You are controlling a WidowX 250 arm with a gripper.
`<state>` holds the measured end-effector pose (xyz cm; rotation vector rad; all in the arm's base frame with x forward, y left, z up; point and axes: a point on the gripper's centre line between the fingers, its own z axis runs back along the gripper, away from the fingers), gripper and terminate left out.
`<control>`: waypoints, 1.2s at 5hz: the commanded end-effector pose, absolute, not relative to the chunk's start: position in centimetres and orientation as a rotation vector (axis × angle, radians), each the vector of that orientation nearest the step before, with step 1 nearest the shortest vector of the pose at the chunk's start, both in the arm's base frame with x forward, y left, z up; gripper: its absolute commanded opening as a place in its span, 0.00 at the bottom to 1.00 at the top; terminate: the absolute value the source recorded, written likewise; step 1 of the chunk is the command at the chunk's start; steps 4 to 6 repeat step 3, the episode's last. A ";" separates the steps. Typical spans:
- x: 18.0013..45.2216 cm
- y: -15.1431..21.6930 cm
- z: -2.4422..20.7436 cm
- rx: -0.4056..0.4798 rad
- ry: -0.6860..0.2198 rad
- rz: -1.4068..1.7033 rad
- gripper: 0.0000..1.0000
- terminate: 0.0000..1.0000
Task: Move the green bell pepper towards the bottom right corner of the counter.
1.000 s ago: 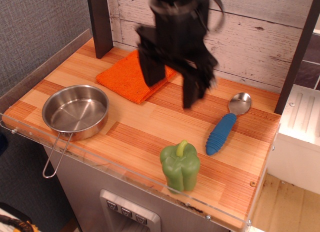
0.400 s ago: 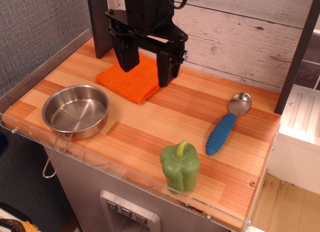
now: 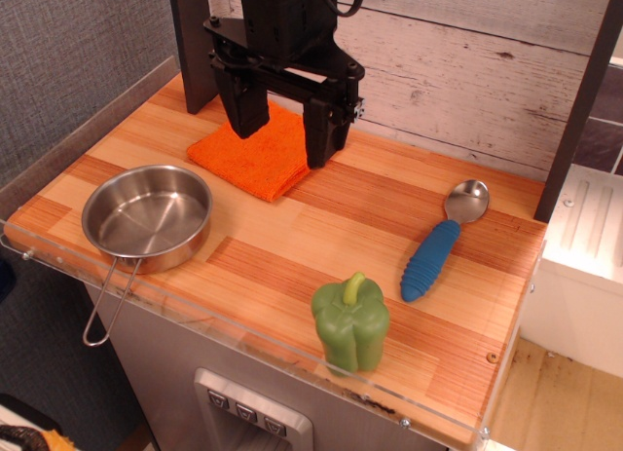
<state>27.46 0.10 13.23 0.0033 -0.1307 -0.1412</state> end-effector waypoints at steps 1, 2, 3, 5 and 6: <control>27.5 0.4 14.3 0.009 -0.170 -0.140 1.00 0.00; 27.5 0.4 14.3 0.009 -0.170 -0.140 1.00 0.00; 27.5 0.4 14.3 0.009 -0.170 -0.140 1.00 1.00; 27.5 0.4 14.3 0.009 -0.170 -0.140 1.00 1.00; 27.5 0.4 14.3 0.009 -0.170 -0.140 1.00 1.00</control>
